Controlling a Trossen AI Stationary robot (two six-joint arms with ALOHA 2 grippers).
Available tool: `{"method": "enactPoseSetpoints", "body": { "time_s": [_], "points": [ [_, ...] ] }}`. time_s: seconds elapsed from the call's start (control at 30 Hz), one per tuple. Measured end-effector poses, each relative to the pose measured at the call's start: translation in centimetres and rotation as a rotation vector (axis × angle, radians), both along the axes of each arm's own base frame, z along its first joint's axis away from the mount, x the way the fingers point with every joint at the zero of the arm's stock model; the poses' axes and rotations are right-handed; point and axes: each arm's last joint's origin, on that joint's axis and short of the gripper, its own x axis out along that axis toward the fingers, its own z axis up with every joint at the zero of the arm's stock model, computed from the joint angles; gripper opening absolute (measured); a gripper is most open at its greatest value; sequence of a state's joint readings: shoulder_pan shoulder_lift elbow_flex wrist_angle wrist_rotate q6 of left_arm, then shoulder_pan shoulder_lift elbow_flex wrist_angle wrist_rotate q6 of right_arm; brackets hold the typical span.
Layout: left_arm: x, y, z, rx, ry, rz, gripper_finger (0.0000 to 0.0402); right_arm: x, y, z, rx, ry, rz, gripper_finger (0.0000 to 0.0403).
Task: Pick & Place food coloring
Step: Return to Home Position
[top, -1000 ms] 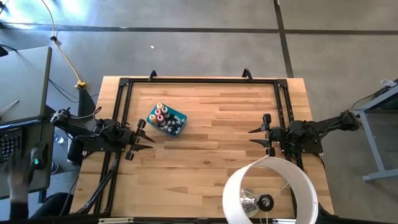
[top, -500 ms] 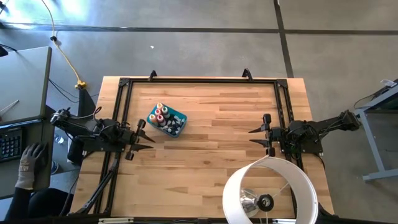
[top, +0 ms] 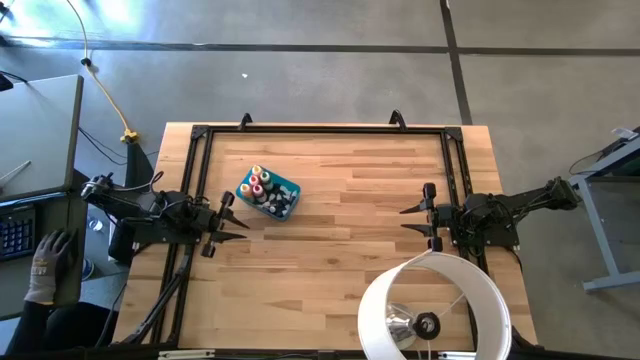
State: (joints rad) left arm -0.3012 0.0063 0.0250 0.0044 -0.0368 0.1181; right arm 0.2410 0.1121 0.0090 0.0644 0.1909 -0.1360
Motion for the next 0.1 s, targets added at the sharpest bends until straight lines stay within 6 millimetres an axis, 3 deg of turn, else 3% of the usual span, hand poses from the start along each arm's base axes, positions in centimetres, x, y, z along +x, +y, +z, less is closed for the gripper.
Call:
{"method": "enactPoseSetpoints", "body": {
  "time_s": [0.1],
  "points": [
    [0.00,0.00,0.00,0.000,0.000,0.000,0.0110,0.00,0.00,0.00,0.002,0.000,0.000,0.0154]
  ]
}}
